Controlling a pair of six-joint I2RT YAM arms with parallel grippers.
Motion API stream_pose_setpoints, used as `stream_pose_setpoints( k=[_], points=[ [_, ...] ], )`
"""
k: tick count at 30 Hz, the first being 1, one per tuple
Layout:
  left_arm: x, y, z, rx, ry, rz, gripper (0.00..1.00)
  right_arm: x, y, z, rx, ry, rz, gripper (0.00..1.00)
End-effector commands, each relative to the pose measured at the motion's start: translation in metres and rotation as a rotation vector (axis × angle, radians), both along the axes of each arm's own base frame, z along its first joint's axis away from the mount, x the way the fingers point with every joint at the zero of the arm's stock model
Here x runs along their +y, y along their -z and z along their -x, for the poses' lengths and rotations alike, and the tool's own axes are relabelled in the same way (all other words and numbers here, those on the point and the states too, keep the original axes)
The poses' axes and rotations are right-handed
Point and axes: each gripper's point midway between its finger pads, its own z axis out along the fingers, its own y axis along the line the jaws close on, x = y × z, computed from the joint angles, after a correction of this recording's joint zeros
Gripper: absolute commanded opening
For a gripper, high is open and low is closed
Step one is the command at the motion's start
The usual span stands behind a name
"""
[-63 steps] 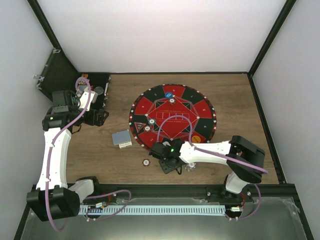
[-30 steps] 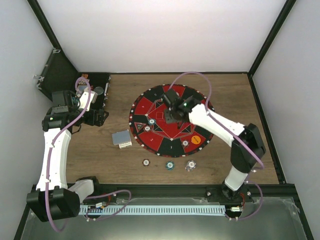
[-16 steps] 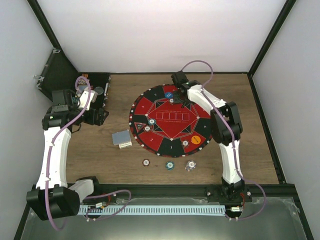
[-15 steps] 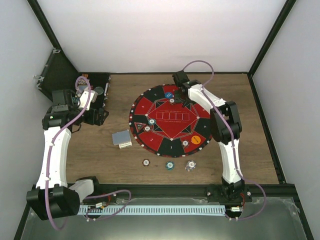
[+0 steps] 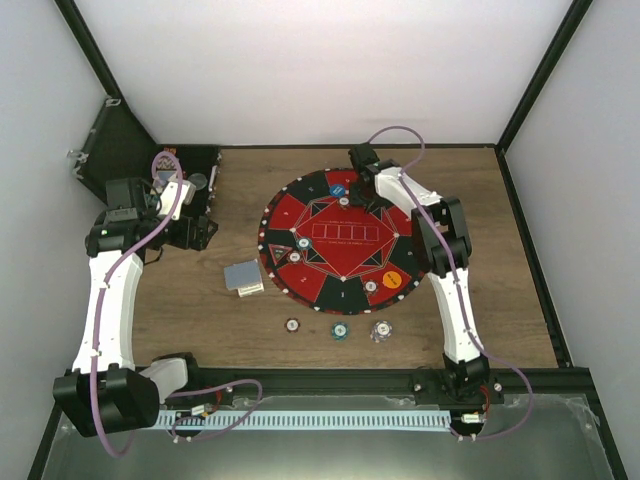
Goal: Distribute texas hold em gaming equipment
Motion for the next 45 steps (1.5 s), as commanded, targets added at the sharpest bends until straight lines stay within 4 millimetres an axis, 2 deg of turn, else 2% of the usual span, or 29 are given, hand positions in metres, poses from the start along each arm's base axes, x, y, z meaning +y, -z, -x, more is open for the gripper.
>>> stream_pose_setpoints(
  k=[1,8,9,11,14,17,19,22,25,28,32,37,40,42,45],
  points=[
    [0.0,-0.01,-0.006,-0.031,0.001,0.01,1.0,0.001,0.0,-0.013,-0.008,-0.002,-0.034,0.36],
    [0.0,-0.009,-0.006,-0.03,0.005,0.01,1.0,0.004,0.006,-0.014,0.017,0.001,-0.053,0.39],
    [0.0,-0.008,-0.007,-0.03,0.005,0.009,1.0,0.004,0.005,-0.013,0.018,0.001,-0.052,0.41],
    [0.0,-0.008,-0.007,-0.028,0.005,0.011,1.0,0.003,0.0,-0.014,0.011,0.007,-0.049,0.53],
    [-0.001,-0.008,-0.006,-0.026,0.008,0.015,1.0,0.003,-0.019,-0.017,-0.023,0.013,-0.056,0.62],
    [-0.002,-0.009,-0.005,-0.028,0.012,0.021,1.0,0.003,-0.048,-0.02,-0.07,0.016,-0.069,0.71],
    [-0.003,-0.01,-0.005,-0.029,0.013,0.026,1.0,0.002,-0.069,-0.019,-0.1,0.021,-0.078,0.72],
    [-0.004,-0.014,-0.004,-0.037,0.014,0.029,1.0,-0.002,-0.102,-0.011,-0.137,0.038,-0.094,0.72],
    [-0.004,-0.015,-0.004,-0.043,0.015,0.028,1.0,-0.003,-0.12,0.01,-0.163,0.036,-0.107,0.72],
    [-0.004,-0.015,-0.003,-0.043,0.018,0.03,1.0,0.002,-0.129,0.043,-0.178,0.016,-0.111,0.72],
    [-0.005,-0.014,-0.003,-0.041,0.02,0.033,1.0,0.03,-0.123,0.11,-0.161,-0.068,-0.092,0.71],
    [-0.007,-0.014,-0.004,-0.045,0.023,0.046,1.0,0.071,-0.089,0.223,-0.046,-0.19,-0.099,0.79],
    [-0.007,-0.013,-0.005,-0.041,0.022,0.052,1.0,0.086,-0.063,0.287,0.04,-0.246,-0.085,0.83],
    [-0.007,-0.012,-0.005,-0.042,0.023,0.053,1.0,0.091,-0.044,0.324,0.1,-0.279,-0.067,0.86],
    [-0.007,-0.011,-0.005,-0.041,0.021,0.054,1.0,0.095,-0.025,0.363,0.16,-0.307,-0.031,0.88]
  ],
)
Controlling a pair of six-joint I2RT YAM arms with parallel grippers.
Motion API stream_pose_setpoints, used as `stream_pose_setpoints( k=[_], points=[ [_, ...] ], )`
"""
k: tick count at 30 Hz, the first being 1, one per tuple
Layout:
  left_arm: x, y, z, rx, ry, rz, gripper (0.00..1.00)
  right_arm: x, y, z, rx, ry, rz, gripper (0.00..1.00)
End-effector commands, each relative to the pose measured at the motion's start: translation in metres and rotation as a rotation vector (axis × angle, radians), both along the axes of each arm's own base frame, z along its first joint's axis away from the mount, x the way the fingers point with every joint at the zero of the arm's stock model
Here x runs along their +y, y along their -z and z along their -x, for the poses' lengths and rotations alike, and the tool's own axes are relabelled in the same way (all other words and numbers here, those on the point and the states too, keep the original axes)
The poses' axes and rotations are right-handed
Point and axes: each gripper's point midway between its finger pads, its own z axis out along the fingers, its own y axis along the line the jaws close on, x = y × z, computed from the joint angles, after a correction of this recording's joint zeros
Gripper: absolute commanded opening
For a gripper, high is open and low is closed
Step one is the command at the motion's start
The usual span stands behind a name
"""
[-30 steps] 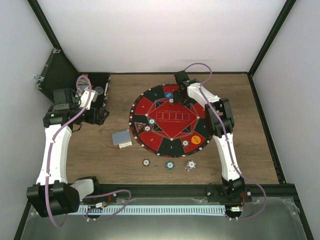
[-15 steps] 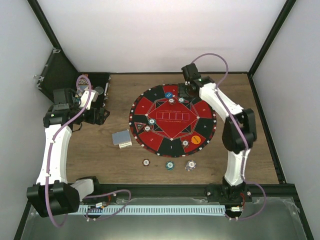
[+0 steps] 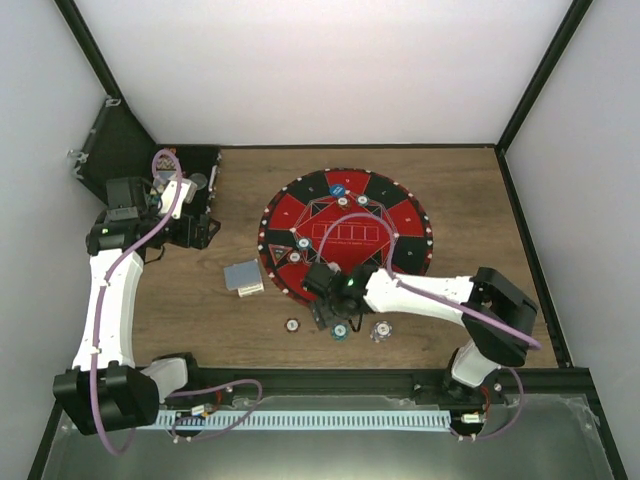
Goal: Distribute texas hold em gaming equipment
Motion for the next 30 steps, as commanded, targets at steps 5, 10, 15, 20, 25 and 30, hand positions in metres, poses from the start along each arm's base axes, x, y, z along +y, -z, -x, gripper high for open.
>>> stream_pose_setpoints(
  k=[5,10,15,20,25,30],
  points=[
    [-0.001,-0.01,-0.002,-0.041,-0.001,0.019,1.0,-0.004,0.032,0.07,0.09,0.035,0.076,0.88],
    [0.0,-0.012,-0.002,-0.043,-0.004,0.008,1.0,-0.007,0.039,0.074,0.103,0.036,0.081,0.83],
    [0.001,-0.012,-0.001,-0.045,-0.006,0.003,1.0,-0.012,0.043,0.075,0.103,0.035,0.1,0.79],
    [0.0,-0.011,-0.001,-0.043,-0.007,0.009,1.0,-0.014,0.05,0.077,0.113,0.033,0.102,0.75],
    [0.0,-0.013,0.0,-0.045,-0.007,0.009,1.0,-0.011,0.052,0.074,0.102,0.027,0.107,0.69],
    [0.0,-0.013,0.001,-0.045,-0.005,0.006,1.0,-0.005,0.053,0.069,0.088,0.022,0.111,0.62]
  ],
)
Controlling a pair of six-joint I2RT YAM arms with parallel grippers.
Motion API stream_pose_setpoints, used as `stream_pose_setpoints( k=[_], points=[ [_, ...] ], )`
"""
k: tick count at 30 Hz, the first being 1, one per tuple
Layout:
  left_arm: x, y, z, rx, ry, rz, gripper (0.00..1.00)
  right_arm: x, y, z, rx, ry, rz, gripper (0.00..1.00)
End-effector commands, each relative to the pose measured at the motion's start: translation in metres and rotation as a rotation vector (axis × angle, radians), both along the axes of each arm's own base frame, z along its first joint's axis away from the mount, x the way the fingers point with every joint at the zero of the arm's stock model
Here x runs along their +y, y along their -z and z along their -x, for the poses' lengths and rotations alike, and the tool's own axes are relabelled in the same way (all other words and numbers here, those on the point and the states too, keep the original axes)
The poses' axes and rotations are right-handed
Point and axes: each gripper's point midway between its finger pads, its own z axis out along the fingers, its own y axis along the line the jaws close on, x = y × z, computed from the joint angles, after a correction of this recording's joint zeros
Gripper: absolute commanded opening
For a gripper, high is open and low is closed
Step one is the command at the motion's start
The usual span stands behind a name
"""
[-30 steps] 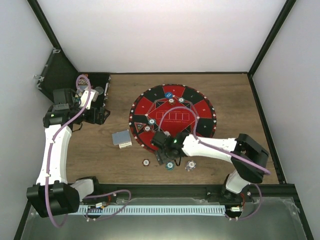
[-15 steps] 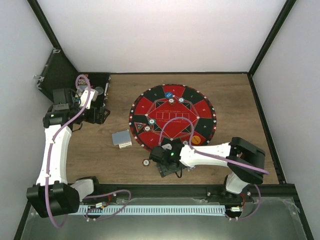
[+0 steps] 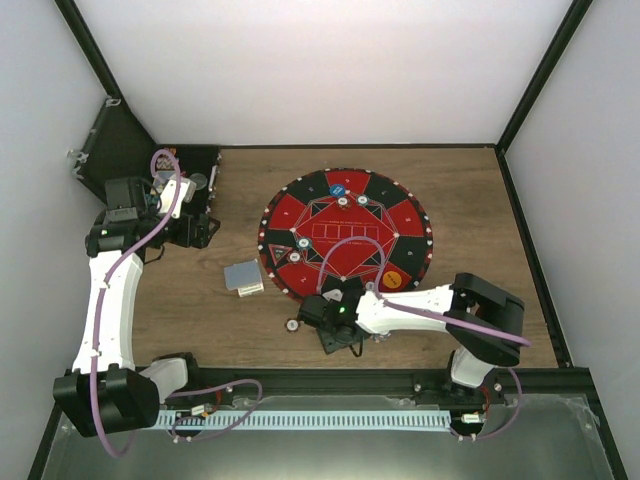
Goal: Distribute texas hold em gaming equipment
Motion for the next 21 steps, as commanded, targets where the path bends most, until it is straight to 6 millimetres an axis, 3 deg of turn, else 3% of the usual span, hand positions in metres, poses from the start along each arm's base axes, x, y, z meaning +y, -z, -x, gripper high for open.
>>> stream_pose_setpoints(
  k=[1,14,21],
  points=[
    [0.001,-0.008,0.002,-0.028,-0.001,-0.001,1.0,0.005,0.0,-0.008,-0.03,0.003,0.011,0.6],
    [-0.001,-0.007,0.003,-0.024,0.002,0.009,1.0,0.007,-0.01,-0.017,-0.05,0.006,0.001,0.44],
    [-0.005,-0.005,0.005,-0.019,0.026,0.021,1.0,0.011,-0.026,-0.021,-0.07,0.004,-0.014,0.37]
  ],
)
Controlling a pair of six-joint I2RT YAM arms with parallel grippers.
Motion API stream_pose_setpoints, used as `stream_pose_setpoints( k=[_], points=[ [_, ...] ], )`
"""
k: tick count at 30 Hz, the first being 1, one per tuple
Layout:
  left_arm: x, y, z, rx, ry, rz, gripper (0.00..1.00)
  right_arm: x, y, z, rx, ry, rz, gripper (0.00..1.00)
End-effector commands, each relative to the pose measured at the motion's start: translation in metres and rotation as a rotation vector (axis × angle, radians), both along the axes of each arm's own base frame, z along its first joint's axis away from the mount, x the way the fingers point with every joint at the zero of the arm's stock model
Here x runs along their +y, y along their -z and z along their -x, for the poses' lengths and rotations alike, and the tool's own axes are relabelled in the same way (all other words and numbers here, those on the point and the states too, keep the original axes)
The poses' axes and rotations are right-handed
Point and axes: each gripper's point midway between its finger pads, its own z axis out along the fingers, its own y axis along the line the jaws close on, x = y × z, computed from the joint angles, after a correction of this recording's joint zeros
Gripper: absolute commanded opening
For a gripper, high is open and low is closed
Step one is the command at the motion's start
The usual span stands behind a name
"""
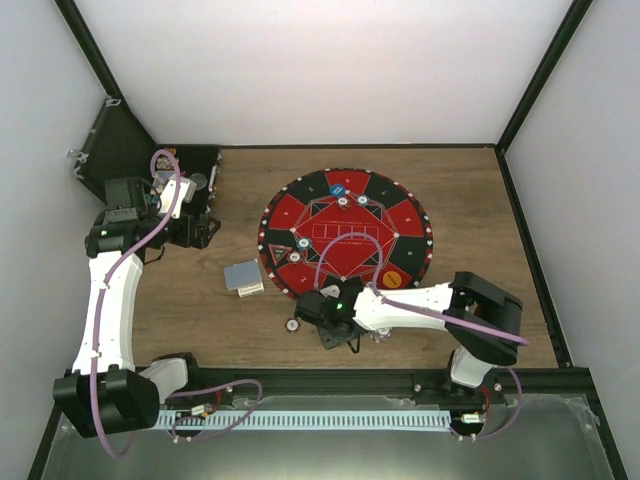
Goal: Distribute texas hold em gaming equipment
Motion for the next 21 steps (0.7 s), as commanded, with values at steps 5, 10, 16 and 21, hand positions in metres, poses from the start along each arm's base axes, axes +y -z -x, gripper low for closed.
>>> stream_pose_setpoints(
  k=[5,10,16,21],
  points=[
    [-0.004,-0.004,0.003,-0.012,0.022,0.021,1.0,0.011,-0.038,-0.019,-0.076,0.009,-0.046,0.34],
    [-0.004,-0.007,0.003,-0.018,0.024,0.022,1.0,-0.009,-0.054,-0.049,-0.122,0.058,-0.047,0.33],
    [-0.003,-0.01,0.004,-0.022,0.018,0.014,1.0,-0.059,-0.071,-0.119,-0.208,0.187,-0.08,0.33],
    [-0.002,-0.013,0.005,-0.027,0.016,0.008,1.0,-0.093,-0.062,-0.166,-0.23,0.276,-0.063,0.32]
  ],
)
